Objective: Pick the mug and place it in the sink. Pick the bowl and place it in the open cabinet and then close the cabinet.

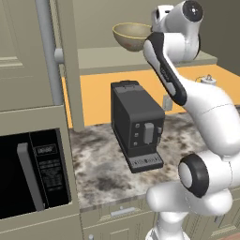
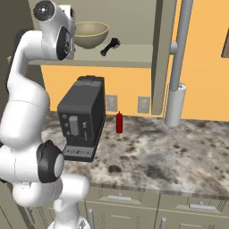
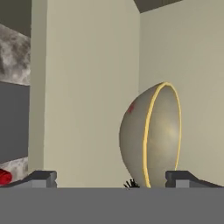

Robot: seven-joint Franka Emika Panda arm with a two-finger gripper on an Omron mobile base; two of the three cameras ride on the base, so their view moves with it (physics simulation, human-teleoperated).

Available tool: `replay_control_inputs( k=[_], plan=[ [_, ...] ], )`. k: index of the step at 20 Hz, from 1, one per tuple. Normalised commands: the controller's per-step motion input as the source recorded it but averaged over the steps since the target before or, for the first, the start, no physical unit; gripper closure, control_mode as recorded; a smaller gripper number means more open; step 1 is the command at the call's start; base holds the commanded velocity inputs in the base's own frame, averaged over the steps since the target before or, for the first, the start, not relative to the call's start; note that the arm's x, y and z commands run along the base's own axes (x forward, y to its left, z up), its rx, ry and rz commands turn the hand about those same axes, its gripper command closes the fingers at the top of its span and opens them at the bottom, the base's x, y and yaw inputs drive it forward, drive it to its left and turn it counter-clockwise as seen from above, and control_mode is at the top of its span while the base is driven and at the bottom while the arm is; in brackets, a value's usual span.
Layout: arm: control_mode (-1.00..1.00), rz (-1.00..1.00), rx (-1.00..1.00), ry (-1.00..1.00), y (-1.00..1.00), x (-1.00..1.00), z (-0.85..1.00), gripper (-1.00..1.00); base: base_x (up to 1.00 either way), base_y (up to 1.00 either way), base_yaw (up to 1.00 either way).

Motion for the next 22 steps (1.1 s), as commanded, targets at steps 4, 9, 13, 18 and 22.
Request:
replay_control_inputs(
  k=[4,9,13,18,22],
  plan=[
    [-1.00,-0.05,0.00,0.00,0.00,-0.92,0.00,-1.00,0.00,0.00,0.00],
    [-1.00,-0.02,0.02,-0.01,-0.03,-0.91,0.04,-1.00,0.00,0.00,0.00],
    [-1.00,-0.04,0.02,-0.04,-0.01,-0.69,0.09,-1.00,0.00,0.00,0.00],
    [-1.00,-0.06,0.01,-0.04,-0.17,-0.40,0.05,-1.00,0.00,0.00,0.00],
    [-1.00,-0.04,0.02,-0.05,-0.32,-0.19,0.00,-1.00,0.00,0.00,0.00]
  ],
)
